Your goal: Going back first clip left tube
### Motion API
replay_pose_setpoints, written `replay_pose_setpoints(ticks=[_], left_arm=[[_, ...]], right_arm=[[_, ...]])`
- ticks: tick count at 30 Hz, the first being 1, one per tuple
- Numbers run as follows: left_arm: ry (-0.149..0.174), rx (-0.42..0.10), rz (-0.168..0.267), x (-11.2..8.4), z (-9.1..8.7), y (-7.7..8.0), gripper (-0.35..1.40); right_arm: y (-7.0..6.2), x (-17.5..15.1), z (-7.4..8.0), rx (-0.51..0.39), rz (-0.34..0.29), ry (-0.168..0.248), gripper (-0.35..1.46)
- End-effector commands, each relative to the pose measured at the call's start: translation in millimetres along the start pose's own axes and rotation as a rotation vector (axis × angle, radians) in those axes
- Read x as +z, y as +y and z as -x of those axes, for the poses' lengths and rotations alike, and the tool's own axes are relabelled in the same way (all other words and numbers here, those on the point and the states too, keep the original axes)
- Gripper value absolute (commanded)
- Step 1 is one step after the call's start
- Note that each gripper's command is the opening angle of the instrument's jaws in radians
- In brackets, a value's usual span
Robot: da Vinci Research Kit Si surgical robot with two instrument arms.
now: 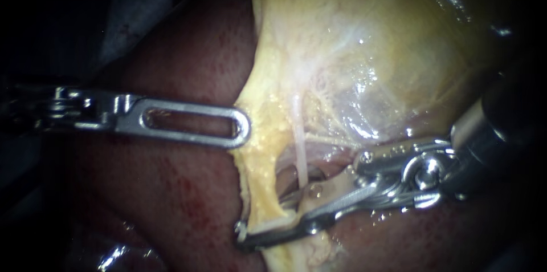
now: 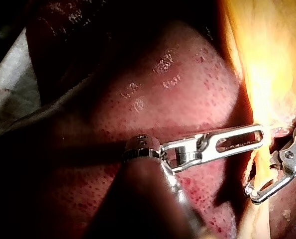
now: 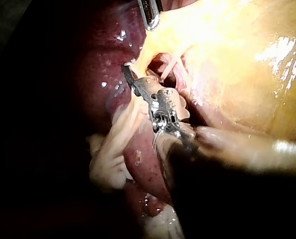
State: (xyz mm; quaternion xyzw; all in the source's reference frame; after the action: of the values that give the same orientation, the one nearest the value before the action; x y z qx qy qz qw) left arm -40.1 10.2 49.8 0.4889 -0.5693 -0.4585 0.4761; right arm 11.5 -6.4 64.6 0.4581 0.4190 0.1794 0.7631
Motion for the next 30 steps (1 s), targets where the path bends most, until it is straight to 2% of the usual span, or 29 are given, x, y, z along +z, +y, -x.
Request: replay_pose_setpoints(ticks=[1,11,16,18,25,30], left_arm=[[0.0,0.0,0.0,0.0,0.0,0.0,-0.35],[0.0,0.0,0.0,0.0,0.0,0.0,-0.35],[0.0,0.0,0.0,0.0,0.0,0.0,-0.35],[0.0,0.0,0.0,0.0,0.0,0.0,-0.35],[0.0,0.0,0.0,0.0,0.0,0.0,-0.35],[0.0,0.0,0.0,0.0,0.0,0.0,-0.35]], right_arm=[[0.0,0.0,0.0,0.0,0.0,0.0,-0.24],[0.0,0.0,0.0,0.0,0.0,0.0,-0.18],[0.0,0.0,0.0,-0.006,0.0,-0.001,0.36],[0.0,0.0,0.0,-0.029,0.001,-0.004,0.44],[0.0,0.1,-0.2,-0.082,0.006,-0.002,0.51],[0.0,-0.1,-0.3,-0.081,0.005,-0.001,0.52]])
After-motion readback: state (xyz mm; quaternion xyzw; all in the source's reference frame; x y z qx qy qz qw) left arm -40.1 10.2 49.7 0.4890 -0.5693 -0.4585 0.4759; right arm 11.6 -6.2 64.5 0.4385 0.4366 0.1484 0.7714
